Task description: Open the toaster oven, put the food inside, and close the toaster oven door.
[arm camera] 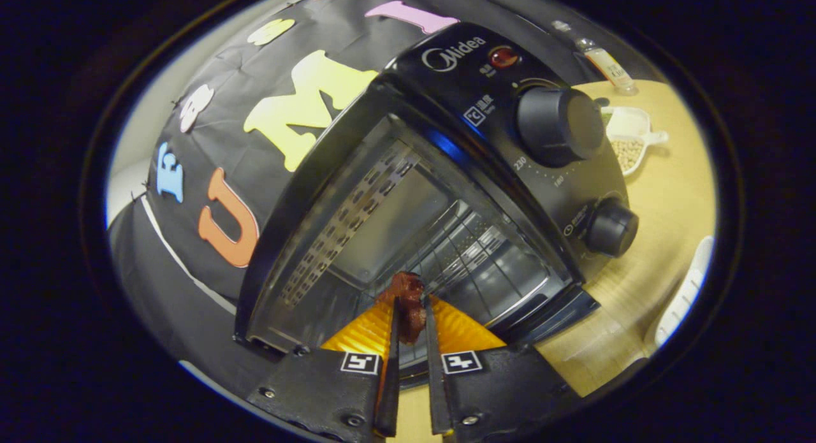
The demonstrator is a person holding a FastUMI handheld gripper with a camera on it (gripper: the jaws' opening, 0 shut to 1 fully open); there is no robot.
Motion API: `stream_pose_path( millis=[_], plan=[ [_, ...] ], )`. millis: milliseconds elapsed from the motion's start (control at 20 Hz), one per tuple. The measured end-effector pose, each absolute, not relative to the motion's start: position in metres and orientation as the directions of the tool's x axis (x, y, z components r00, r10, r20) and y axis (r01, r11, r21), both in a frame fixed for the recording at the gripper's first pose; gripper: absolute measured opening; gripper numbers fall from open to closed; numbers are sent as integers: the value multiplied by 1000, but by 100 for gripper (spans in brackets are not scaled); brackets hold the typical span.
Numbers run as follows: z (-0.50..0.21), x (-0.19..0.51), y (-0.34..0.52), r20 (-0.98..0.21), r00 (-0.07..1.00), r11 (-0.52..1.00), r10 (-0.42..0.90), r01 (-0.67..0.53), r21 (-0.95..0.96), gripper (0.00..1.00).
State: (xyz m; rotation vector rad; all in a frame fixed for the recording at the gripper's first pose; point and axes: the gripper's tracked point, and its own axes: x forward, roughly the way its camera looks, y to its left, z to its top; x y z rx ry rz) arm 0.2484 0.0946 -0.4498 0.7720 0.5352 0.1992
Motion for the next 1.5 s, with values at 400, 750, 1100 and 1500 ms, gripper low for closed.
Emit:
stream_pose_path(
  millis=[400,750,1100,1500],
  plan=[
    [-422,228,80,-361,911,924,197,-49,379,64],
    [-399,151,79,-350,921,981,171,-127,146,99],
    [-412,72,76,-357,918,985,171,-161,58,99],
    [-464,30,86,-514,837,980,186,-193,41,99]
  ],
)
